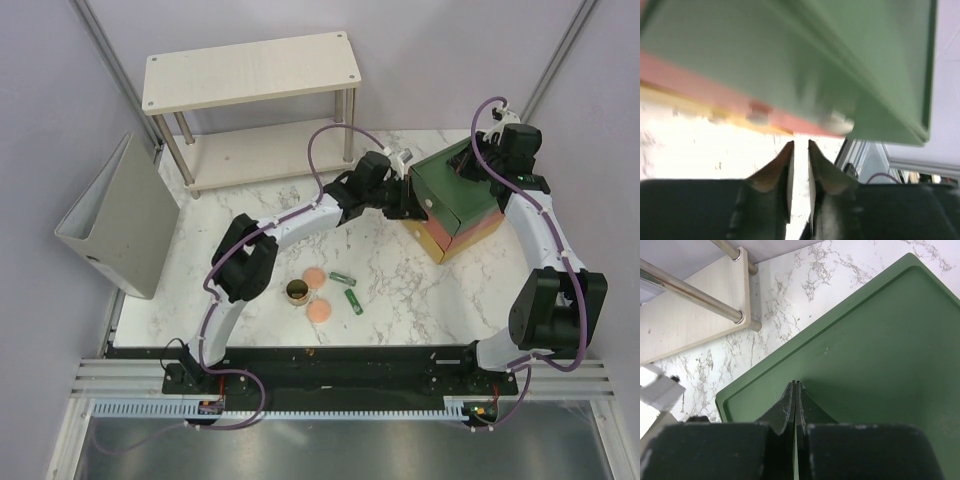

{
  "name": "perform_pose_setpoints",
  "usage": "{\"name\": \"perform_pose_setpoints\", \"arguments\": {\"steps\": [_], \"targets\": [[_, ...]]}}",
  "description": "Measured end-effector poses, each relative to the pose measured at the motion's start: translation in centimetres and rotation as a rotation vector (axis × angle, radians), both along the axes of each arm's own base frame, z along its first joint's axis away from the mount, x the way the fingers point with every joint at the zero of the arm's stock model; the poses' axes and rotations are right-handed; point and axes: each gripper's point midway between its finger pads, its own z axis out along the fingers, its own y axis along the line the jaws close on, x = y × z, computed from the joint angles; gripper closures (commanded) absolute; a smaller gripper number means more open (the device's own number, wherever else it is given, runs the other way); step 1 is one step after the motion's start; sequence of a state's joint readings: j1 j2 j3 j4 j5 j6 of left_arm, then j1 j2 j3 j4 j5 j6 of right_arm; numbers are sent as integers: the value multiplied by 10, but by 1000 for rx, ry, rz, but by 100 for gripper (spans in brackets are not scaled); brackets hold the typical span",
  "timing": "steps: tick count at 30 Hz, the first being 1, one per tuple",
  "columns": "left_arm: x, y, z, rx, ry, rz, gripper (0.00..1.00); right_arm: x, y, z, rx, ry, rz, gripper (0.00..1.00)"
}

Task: Organize the makeup

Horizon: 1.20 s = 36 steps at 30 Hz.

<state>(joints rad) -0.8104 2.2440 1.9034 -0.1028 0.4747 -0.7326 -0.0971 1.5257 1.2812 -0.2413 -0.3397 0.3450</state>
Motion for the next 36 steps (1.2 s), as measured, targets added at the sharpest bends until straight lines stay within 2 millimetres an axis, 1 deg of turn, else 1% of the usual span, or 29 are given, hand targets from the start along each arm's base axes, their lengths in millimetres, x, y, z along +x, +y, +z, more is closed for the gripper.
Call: {"name": "perform_pose_setpoints", "arguments": {"steps": [1,4,6,7,8,9,10,13,14,16,20,22,26,27,29,30,31,36], "targets": [[-5,3,-3,5,7,-4,57,0,0,0,0,0,0,100],[-22,14,-13,15,39,-17,47,0,0,0,0,0,0,100],[-33,21,-17,-7,73,-21,44,0,0,0,0,0,0,100],[-36,24,-18,-22,91,-20,38,0,0,0,0,0,0,100],[-36,25,-18,-48,109,-10,34,0,0,0,0,0,1,100],[-36,27,-19,-64,125,-2,26,0,0,0,0,0,1,100],[-36,29,-21,-85,148,7,25,0,0,0,0,1,0,100],[-32,35,-25,-127,219,43,25,0,0,0,0,0,1,100],[-30,35,-23,-150,240,49,26,0,0,0,0,0,1,100],[-21,33,-14,-220,260,65,29,0,0,0,0,0,1,100],[-9,27,-6,-327,311,90,32,0,0,0,0,0,1,100],[-6,25,-11,-353,343,97,33,0,0,0,0,0,1,100],[-4,22,-29,-356,409,116,38,0,0,0,0,0,1,100],[-4,21,-33,-354,420,120,41,0,0,0,0,0,1,100],[-3,20,-38,-354,436,124,45,0,0,0,0,0,0,100],[-2,19,-38,-358,440,125,48,0,0,0,0,0,0,100],[0,18,-40,-360,446,127,49,0,0,0,0,0,0,100],[10,9,-37,-386,447,125,51,0,0,0,0,-2,0,100]]}}
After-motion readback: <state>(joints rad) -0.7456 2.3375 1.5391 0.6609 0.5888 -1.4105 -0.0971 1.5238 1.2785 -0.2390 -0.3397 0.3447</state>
